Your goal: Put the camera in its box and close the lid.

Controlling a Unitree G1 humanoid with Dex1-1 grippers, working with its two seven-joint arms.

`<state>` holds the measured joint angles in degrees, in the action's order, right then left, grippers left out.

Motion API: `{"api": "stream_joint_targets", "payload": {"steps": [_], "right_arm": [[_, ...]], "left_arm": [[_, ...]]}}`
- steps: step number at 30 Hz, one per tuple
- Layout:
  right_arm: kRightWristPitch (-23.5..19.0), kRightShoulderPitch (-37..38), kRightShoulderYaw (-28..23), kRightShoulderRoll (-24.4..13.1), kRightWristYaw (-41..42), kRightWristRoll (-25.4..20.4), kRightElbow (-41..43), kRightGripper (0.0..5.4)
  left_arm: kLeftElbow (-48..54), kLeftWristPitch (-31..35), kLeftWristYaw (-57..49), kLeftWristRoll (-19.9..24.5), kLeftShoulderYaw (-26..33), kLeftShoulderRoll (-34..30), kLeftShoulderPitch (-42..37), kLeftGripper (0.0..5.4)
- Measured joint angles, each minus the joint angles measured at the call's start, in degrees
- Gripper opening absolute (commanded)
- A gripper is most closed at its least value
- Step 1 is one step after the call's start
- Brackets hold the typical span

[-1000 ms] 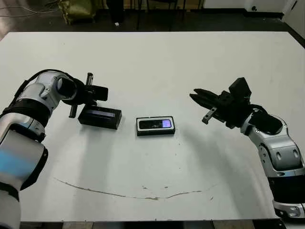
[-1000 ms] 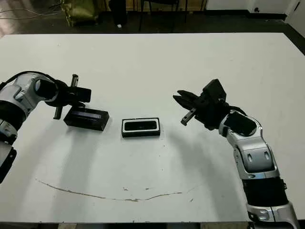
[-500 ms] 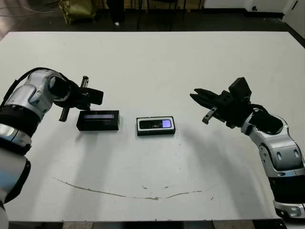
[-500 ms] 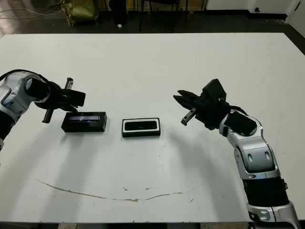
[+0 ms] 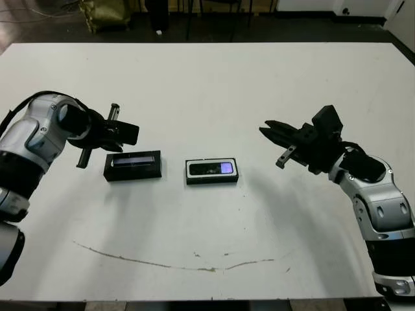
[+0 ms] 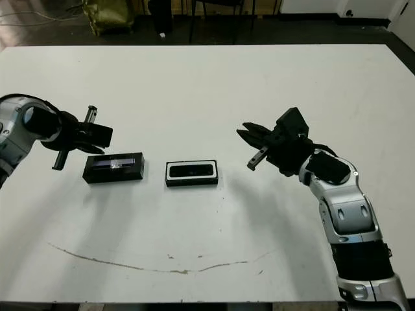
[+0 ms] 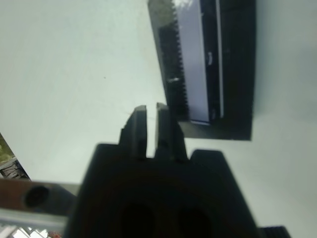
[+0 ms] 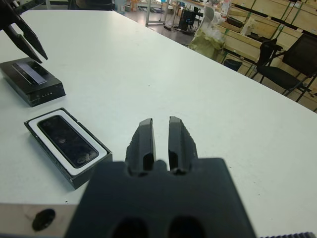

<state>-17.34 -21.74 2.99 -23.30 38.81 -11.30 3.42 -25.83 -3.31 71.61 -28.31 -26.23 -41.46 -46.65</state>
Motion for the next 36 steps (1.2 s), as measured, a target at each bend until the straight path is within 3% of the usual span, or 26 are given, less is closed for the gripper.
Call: {"api": "stream_joint_targets", "payload": {"steps": [36], "right_arm": [[0.0, 0.0, 0.0, -0.5, 0.0, -0.3, 0.3, 0.01]], "left_arm": [[4.5, 5.6, 3.7, -0.3, -0.1, -2.8, 2.5, 0.00]]}}
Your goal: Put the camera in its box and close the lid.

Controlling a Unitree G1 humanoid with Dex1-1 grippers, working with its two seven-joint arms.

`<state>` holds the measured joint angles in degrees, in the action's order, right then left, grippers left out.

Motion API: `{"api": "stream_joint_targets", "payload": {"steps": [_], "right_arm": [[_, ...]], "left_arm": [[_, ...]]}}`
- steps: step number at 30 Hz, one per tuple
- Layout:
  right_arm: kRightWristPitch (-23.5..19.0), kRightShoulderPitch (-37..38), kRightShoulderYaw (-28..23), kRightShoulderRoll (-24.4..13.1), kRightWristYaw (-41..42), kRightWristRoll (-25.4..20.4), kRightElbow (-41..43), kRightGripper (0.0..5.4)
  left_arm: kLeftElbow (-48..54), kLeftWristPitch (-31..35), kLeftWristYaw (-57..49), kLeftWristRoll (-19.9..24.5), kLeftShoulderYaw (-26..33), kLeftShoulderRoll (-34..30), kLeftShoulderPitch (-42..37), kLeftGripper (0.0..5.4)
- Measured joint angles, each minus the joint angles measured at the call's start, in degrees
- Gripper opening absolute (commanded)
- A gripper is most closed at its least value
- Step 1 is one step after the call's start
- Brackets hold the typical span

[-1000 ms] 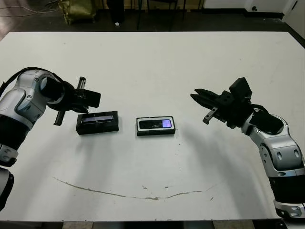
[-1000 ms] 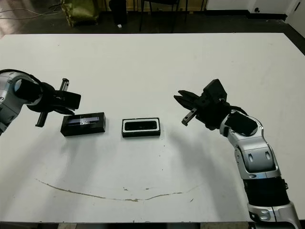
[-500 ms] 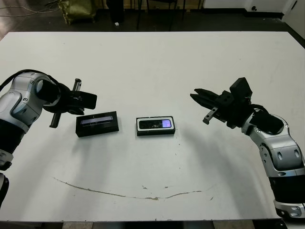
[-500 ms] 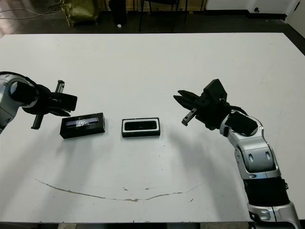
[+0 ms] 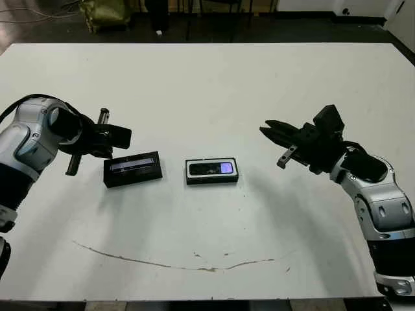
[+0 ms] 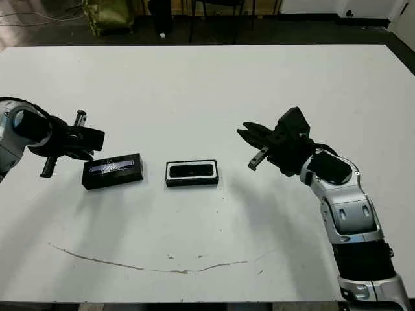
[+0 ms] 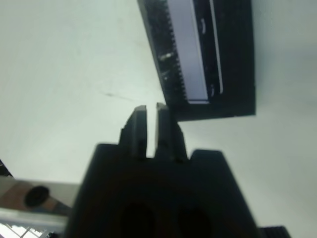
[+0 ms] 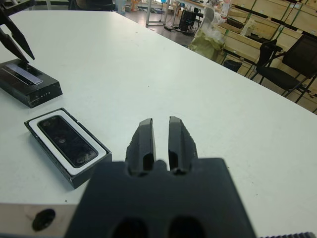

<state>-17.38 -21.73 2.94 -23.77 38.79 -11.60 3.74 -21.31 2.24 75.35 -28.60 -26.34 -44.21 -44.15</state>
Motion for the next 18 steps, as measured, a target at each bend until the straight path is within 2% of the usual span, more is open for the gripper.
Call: {"api": "stream_joint_targets", "payload": {"steps": [18], "right_arm": [[-0.1, 0.0, 0.0, 0.0, -0.2, 0.0, 0.1, 0.01]], "left_arm": [[0.8, -1.0, 9.2, 0.8, -2.4, -0.8, -0.5, 0.00]]}}
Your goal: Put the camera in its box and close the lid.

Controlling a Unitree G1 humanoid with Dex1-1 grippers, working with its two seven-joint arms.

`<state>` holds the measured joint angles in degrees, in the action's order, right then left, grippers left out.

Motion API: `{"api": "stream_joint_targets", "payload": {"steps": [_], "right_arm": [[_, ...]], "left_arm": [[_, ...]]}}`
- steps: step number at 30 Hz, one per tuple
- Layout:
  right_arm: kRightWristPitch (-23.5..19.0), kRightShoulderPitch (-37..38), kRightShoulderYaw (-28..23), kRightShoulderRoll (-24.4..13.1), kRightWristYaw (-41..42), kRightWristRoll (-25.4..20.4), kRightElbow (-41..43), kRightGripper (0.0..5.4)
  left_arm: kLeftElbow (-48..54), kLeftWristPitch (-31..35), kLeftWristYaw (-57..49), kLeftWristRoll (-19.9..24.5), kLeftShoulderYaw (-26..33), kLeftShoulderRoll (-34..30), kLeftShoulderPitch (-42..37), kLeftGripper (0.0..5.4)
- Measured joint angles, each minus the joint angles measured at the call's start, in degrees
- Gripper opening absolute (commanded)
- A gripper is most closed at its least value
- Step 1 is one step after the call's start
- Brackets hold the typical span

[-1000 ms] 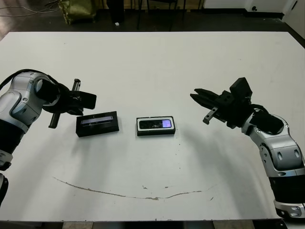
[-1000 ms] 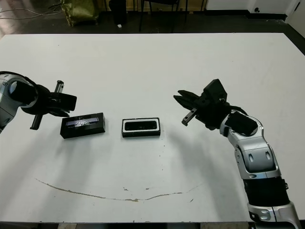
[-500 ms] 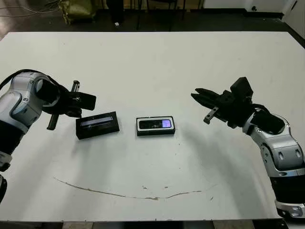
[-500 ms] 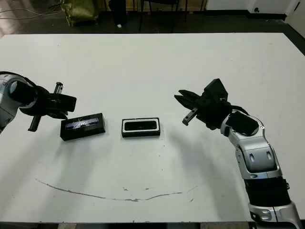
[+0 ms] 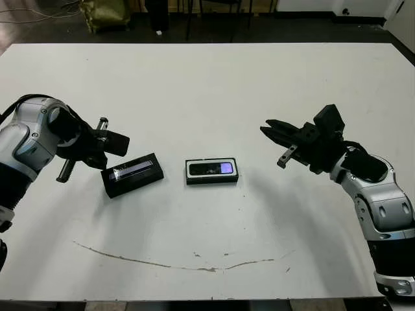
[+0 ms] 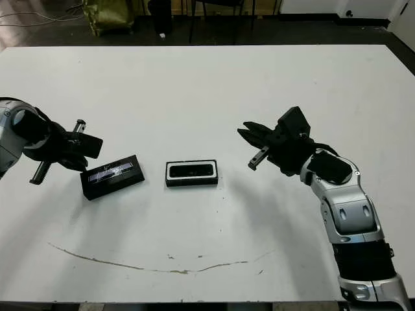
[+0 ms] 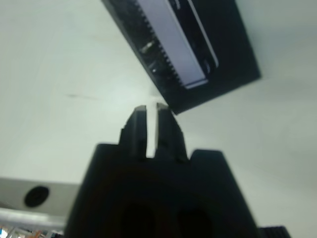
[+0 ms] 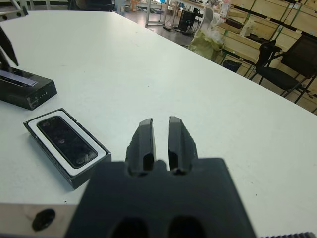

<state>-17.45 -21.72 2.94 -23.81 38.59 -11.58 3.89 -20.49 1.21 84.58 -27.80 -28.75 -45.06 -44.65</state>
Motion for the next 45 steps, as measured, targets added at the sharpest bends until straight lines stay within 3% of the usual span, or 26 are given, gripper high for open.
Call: {"api": "stream_joint_targets", "payload": {"steps": [10, 20, 23, 28, 33, 36, 40, 45], "right_arm": [[0.3, 0.0, 0.0, 0.0, 0.0, 0.0, 0.0, 0.01], [0.6, 0.0, 0.0, 0.0, 0.2, 0.0, -0.5, 0.01], [0.6, 0.0, 0.0, 0.0, 0.2, 0.0, -0.5, 0.01], [0.6, 0.0, 0.0, 0.0, 0.2, 0.0, -0.3, 0.01], [0.6, 0.1, 0.0, 0.0, 0.5, -0.2, -0.3, 0.01], [0.4, 0.2, 0.0, 0.0, 0.5, -0.3, -0.1, 0.01], [0.7, 0.2, 0.1, 0.0, 0.8, -0.5, -0.4, 0.01], [1.5, 0.1, 0.2, 0.0, 1.1, -0.5, -0.6, 0.01]], "left_arm": [[1.2, 1.2, 4.5, 2.6, -0.5, 0.0, 0.0, 0.00], [1.3, -1.1, 1.7, 2.9, -0.3, 0.0, 0.4, 0.00], [1.0, -0.8, -3.2, 0.9, 0.2, -0.4, 1.1, 0.00], [-0.9, 4.2, -9.2, -7.2, -0.4, -1.1, 1.2, 0.00], [-3.0, 2.7, -15.8, -8.3, 1.4, -3.1, 2.1, 0.00], [0.6, 0.9, -18.7, -4.4, 6.6, -5.5, 5.4, 0.00], [7.8, -2.7, -24.7, 5.6, 18.2, -8.0, 13.3, 0.00], [18.4, -1.3, -34.6, 25.2, 38.2, -2.8, 26.8, 0.00]]}}
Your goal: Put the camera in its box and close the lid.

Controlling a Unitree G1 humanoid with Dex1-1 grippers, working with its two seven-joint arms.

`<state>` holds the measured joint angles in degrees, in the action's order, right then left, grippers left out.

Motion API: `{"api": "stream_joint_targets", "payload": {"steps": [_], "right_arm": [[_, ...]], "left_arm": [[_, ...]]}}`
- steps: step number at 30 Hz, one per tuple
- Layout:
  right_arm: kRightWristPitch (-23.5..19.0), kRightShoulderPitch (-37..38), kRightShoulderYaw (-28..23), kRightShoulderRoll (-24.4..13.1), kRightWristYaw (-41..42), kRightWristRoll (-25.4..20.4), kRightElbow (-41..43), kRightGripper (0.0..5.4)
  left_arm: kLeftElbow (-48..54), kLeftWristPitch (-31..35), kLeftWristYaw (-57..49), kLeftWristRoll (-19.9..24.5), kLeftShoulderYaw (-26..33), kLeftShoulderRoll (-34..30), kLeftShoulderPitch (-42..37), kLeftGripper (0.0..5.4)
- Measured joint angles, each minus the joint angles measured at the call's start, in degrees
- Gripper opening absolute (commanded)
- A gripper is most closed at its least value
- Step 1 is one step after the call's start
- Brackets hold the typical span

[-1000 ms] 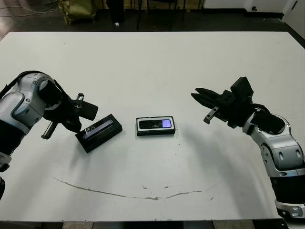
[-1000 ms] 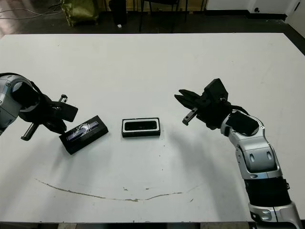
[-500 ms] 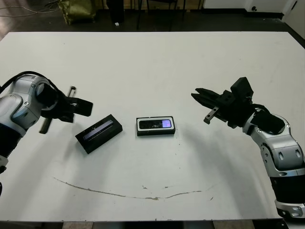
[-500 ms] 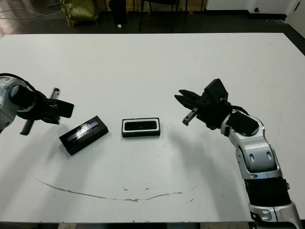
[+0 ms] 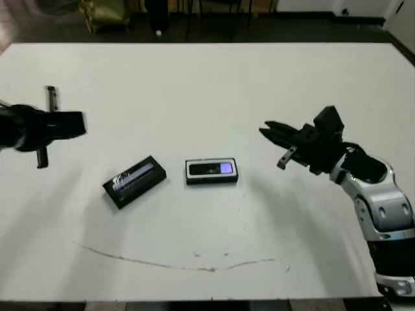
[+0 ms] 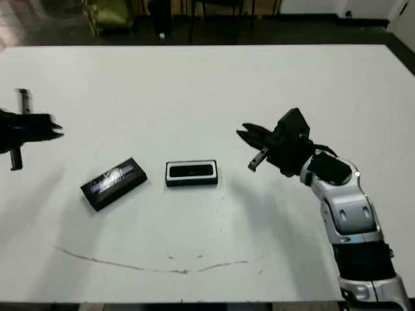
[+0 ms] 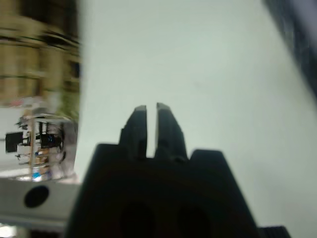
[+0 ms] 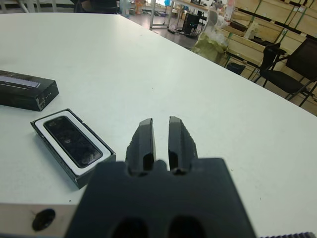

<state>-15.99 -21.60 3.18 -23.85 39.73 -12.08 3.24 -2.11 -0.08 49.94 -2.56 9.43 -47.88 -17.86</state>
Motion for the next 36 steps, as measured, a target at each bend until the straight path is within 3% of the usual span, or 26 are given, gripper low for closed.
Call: {"api": "stream_joint_targets", "payload": {"steps": [4, 7, 10, 22, 29, 33, 36], "right_arm": [[-0.5, 0.0, 0.3, 0.0, -0.2, 0.1, 0.2, 0.01], [-0.5, 0.0, 0.4, 0.0, -0.1, 0.0, 0.1, 0.00], [-0.4, 0.1, 0.4, 0.0, -0.1, 0.0, 0.0, 0.00], [-0.4, 0.1, 0.4, 0.0, -0.1, 0.1, -0.1, 0.00], [2.2, 0.2, 0.4, 0.1, 0.9, -0.4, -2.4, 0.00], [2.6, 0.2, 0.4, 0.1, 1.0, -0.7, -3.1, 0.00], [2.3, 0.2, 0.4, 0.1, 0.9, -0.7, -3.0, 0.00]], "left_arm": [[9.7, 6.2, -6.9, 13.1, 8.2, 9.3, 8.6, 0.00], [17.9, 12.2, -11.3, 17.2, 10.1, 12.2, 13.2, 0.22], [24.3, 17.8, -12.2, 20.0, 10.9, 11.7, 16.1, 0.83], [22.6, 10.4, -10.1, 17.9, 5.2, 12.3, 23.5, 3.71], [21.7, 9.9, -5.6, 20.5, 3.9, 11.6, 25.6, 5.39], [19.9, 11.0, -2.9, 21.5, 2.5, 10.3, 24.6, 5.39], [14.9, 8.0, 0.3, 22.4, 1.2, 10.4, 22.6, 5.39]]}}
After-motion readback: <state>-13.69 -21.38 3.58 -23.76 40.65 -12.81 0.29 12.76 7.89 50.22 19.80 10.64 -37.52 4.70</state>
